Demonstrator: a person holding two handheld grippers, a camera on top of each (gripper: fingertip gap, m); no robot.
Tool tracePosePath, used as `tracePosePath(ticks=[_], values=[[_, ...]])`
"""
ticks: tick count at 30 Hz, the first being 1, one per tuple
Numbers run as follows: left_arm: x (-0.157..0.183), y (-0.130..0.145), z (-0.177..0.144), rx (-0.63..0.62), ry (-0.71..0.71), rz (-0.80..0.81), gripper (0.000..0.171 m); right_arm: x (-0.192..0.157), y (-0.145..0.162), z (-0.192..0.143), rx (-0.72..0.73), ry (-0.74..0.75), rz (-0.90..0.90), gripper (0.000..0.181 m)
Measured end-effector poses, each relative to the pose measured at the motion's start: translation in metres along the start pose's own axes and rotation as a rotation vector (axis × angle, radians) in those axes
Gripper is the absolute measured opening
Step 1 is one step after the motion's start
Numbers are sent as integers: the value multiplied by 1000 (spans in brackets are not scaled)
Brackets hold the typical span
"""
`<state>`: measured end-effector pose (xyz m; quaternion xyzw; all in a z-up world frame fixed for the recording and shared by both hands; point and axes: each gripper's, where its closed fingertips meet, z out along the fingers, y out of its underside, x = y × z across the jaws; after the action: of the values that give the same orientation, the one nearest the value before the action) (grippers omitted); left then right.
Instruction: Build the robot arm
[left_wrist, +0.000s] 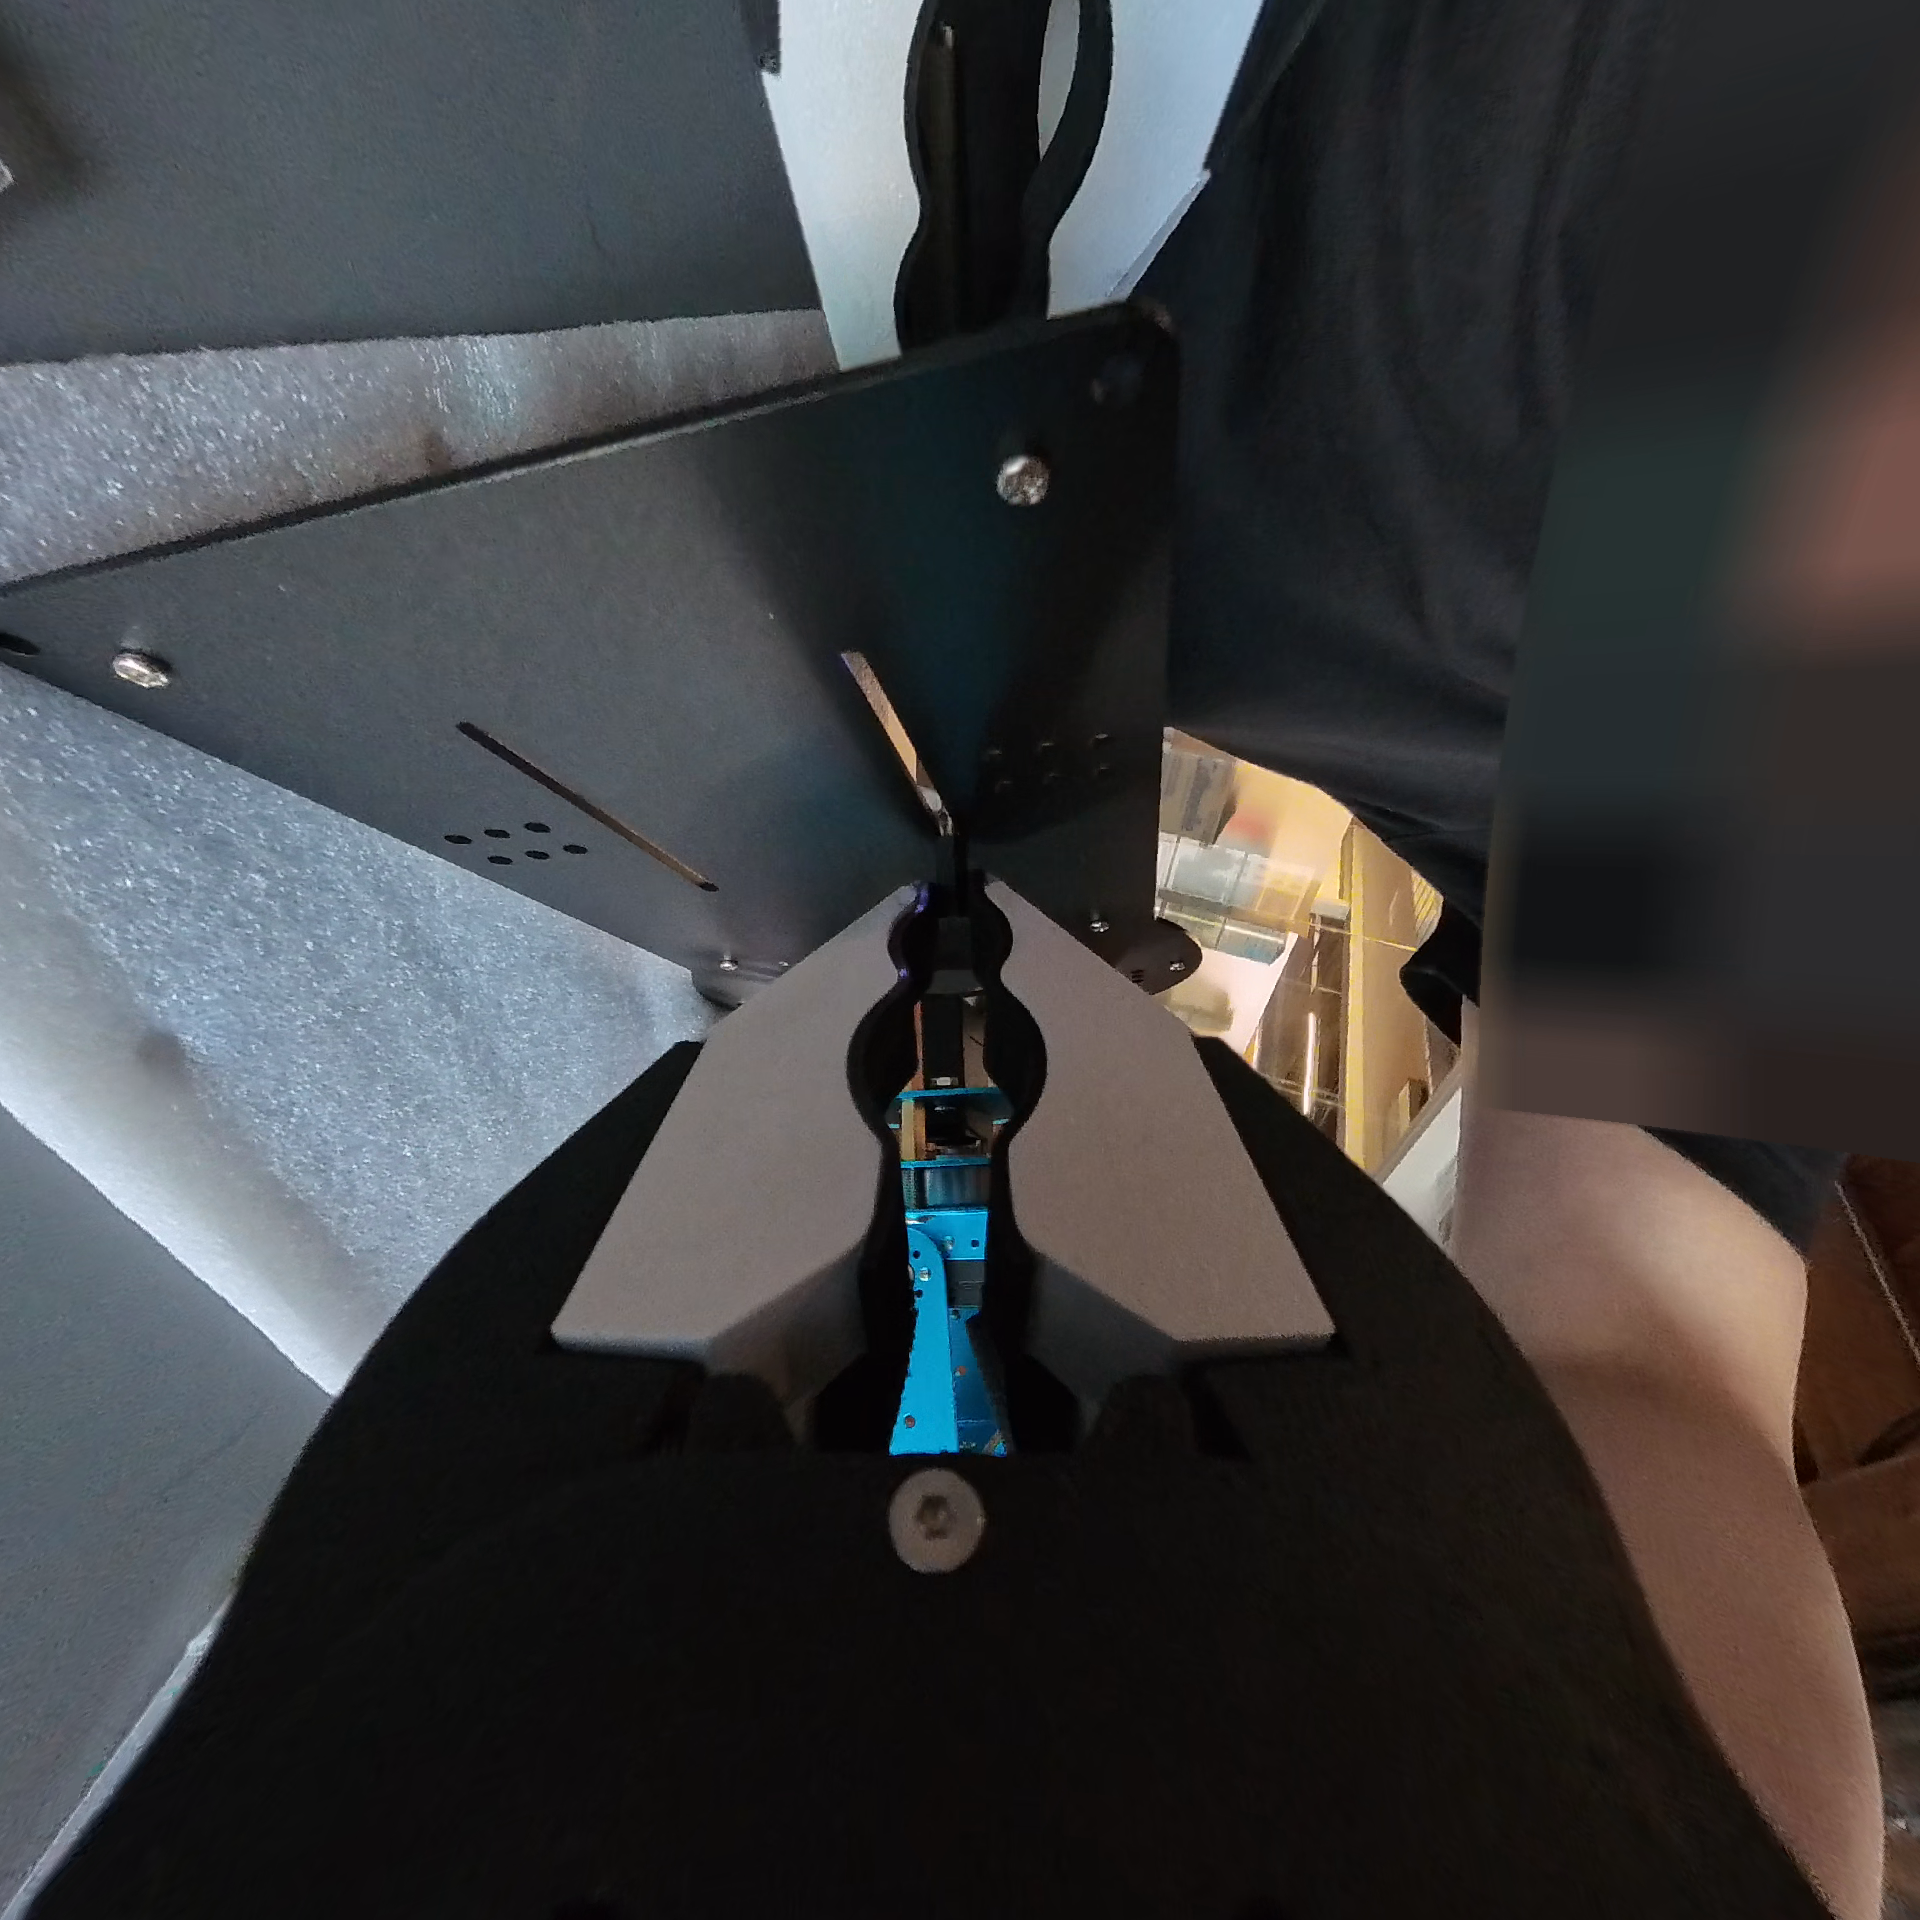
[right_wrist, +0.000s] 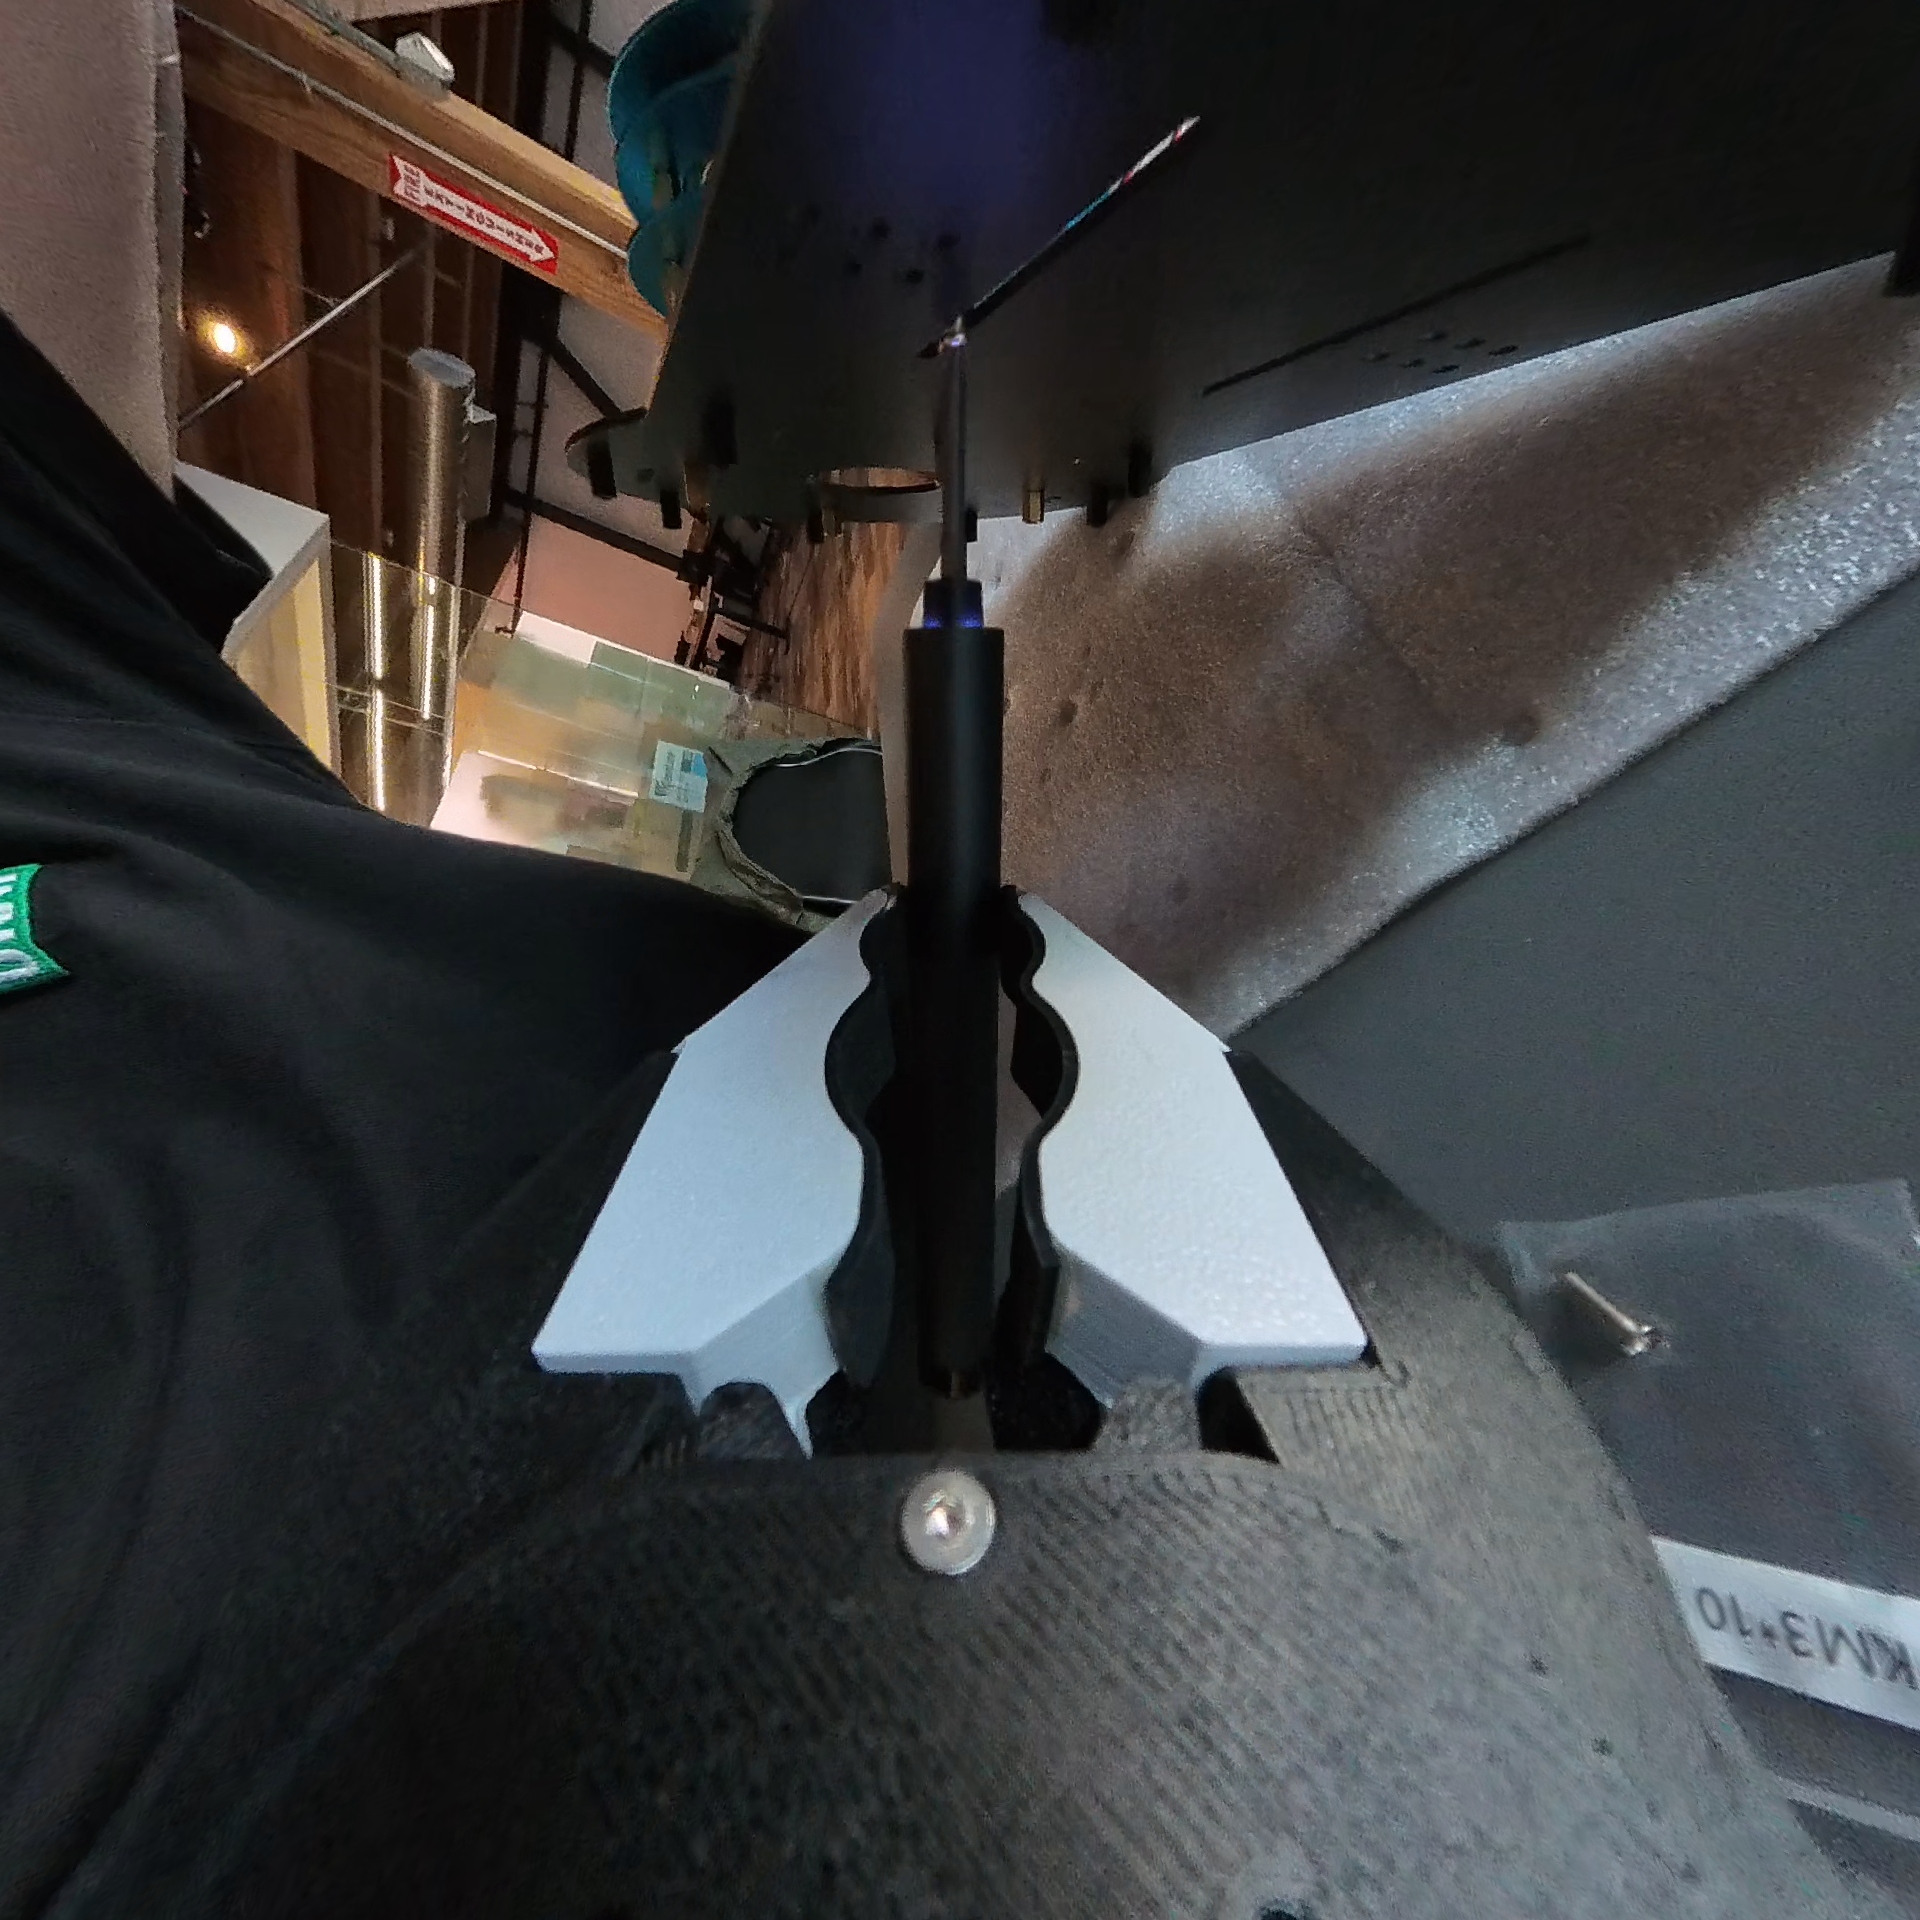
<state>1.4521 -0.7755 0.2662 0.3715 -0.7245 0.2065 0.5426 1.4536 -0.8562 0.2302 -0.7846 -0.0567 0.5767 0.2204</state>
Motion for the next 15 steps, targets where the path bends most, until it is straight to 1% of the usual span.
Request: tracePosePath(ticks=[7,15], values=[[0,0,0,-34,13,30,3,0,1,0,0,20,-8,16],[0,-1,-1,-86,85,38,3,3,1,1,16,66,-27,16]])
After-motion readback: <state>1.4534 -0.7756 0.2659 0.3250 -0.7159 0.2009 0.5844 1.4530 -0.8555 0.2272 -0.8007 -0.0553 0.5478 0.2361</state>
